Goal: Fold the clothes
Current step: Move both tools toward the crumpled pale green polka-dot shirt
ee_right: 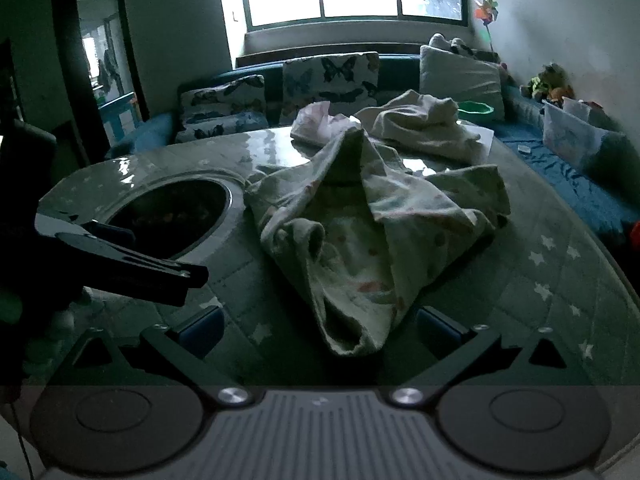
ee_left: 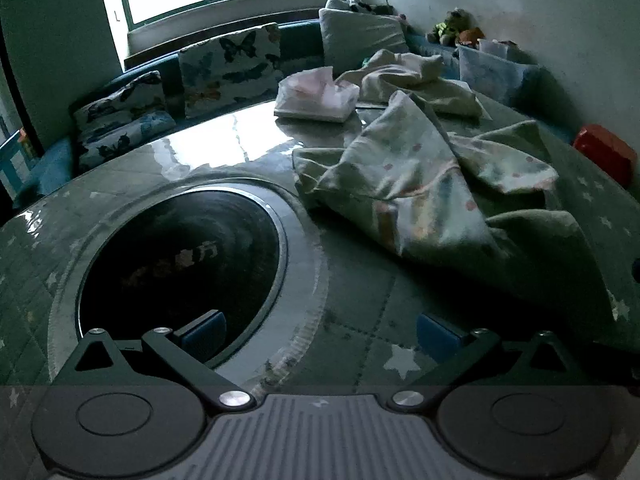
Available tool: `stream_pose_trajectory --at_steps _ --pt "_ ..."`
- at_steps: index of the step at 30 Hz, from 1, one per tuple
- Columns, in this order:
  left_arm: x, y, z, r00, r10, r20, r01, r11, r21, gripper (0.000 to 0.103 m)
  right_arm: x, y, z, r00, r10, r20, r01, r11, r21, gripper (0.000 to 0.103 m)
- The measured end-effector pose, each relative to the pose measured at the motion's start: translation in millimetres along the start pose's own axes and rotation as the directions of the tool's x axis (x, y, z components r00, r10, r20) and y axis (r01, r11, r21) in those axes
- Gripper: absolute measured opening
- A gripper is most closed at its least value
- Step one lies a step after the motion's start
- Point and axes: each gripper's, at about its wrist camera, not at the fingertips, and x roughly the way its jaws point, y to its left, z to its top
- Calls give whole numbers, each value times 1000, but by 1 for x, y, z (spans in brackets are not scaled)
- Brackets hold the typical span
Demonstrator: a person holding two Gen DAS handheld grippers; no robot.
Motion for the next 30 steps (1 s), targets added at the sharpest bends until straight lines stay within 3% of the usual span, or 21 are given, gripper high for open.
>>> stream_pose_trajectory --at_steps 30 --pt "12 -17 3 999 14 -53 -11 998 54 103 16 -9 -7 999 3 -38 -1 999 35 103"
